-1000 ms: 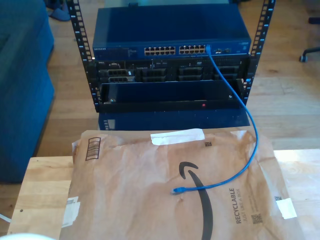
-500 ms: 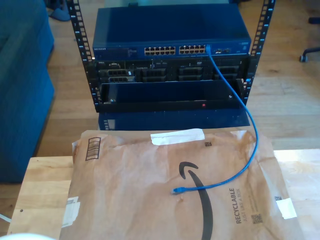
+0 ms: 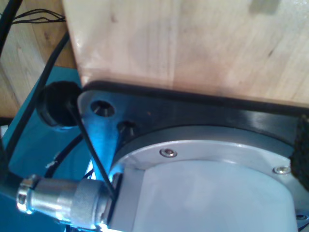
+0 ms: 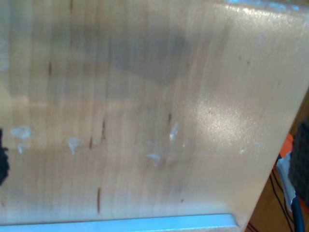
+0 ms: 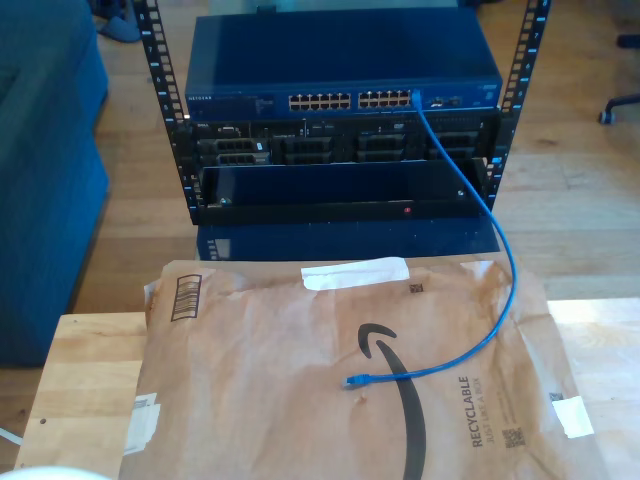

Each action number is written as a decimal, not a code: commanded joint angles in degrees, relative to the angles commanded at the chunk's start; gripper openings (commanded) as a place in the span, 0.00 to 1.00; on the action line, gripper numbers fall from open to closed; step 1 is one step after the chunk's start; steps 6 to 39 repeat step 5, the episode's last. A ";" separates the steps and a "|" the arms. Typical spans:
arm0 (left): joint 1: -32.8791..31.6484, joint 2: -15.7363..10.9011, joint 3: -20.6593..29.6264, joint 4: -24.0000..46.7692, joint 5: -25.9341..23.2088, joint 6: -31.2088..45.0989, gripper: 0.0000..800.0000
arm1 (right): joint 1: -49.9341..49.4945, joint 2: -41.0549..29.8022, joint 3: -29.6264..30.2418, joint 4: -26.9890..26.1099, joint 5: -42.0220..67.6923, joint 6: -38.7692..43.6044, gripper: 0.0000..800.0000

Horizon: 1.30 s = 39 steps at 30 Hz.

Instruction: Grab the cable and plug it in

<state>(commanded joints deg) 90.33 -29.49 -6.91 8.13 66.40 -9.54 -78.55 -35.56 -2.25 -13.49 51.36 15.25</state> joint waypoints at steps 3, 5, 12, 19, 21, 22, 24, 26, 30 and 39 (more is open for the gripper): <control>0.00 0.00 0.00 0.00 0.00 0.00 1.00 | 0.00 0.00 0.00 0.00 -0.09 0.00 1.00; 0.00 0.00 0.00 0.00 0.00 0.00 1.00 | 0.00 0.00 0.00 0.00 0.00 0.00 1.00; 0.00 0.00 0.00 0.00 0.00 0.00 1.00 | 0.00 0.00 0.00 0.00 0.00 0.00 1.00; 0.00 0.00 0.00 0.00 0.00 0.00 1.00 | 0.00 0.00 0.00 0.00 0.00 0.00 1.00; 0.00 0.00 0.00 0.00 0.00 0.00 1.00 | 0.00 0.00 0.00 0.00 0.00 0.00 1.00; 0.00 0.00 0.00 0.00 0.00 0.00 1.00 | 0.00 0.00 0.00 0.00 0.00 0.00 1.00; 0.00 0.00 0.00 0.00 0.00 0.00 1.00 | 0.00 0.00 0.00 0.00 0.00 0.00 1.00; 0.00 0.00 0.00 0.00 0.00 0.00 1.00 | 0.00 0.00 0.00 0.00 0.00 0.00 1.00; 0.00 0.00 0.00 0.00 0.00 0.00 1.00 | 0.00 0.00 0.00 0.00 0.00 0.00 1.00; 0.00 0.00 0.00 0.00 0.00 0.00 1.00 | 0.00 0.00 0.00 0.00 0.00 0.00 1.00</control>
